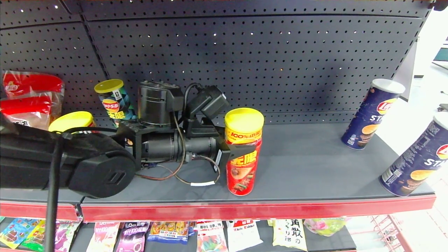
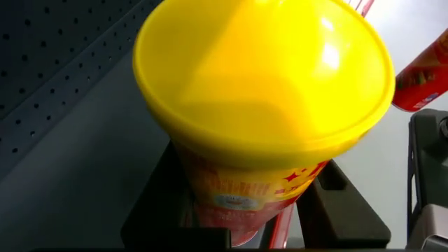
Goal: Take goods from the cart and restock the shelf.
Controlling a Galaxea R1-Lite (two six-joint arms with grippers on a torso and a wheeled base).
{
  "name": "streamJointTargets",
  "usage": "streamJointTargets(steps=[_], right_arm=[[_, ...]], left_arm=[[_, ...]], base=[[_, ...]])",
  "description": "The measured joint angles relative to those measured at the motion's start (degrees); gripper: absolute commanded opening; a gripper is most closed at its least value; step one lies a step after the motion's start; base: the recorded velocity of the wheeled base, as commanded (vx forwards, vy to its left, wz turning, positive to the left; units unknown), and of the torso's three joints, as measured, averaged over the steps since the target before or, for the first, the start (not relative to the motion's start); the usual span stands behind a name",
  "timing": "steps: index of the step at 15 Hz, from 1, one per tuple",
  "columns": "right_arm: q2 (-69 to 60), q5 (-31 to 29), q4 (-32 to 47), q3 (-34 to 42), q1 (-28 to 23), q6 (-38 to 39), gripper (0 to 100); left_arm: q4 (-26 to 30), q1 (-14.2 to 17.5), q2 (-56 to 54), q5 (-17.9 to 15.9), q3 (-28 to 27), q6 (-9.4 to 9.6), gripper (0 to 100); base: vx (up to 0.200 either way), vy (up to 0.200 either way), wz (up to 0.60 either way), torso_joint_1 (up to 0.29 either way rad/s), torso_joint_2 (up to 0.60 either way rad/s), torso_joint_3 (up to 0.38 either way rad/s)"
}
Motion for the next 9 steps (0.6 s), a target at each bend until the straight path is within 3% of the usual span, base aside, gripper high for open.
streamJointTargets(steps=[3, 9], right_arm=[[0.0, 0.0, 0.0, 0.0, 0.0, 0.0, 0], [0.0, 0.1, 0.0, 0.0, 0.0, 0.0, 0]], left_arm=[[-0.3, 0.0, -0.7, -1.6, 2.1, 0.09, 0], [-0.1, 0.6, -2.3, -1.7, 4.1, 0.17, 0]], base=[[0.0, 0.0, 0.0, 0.0, 0.0, 0.0], [0.0, 0.0, 0.0, 0.0, 0.0, 0.0]])
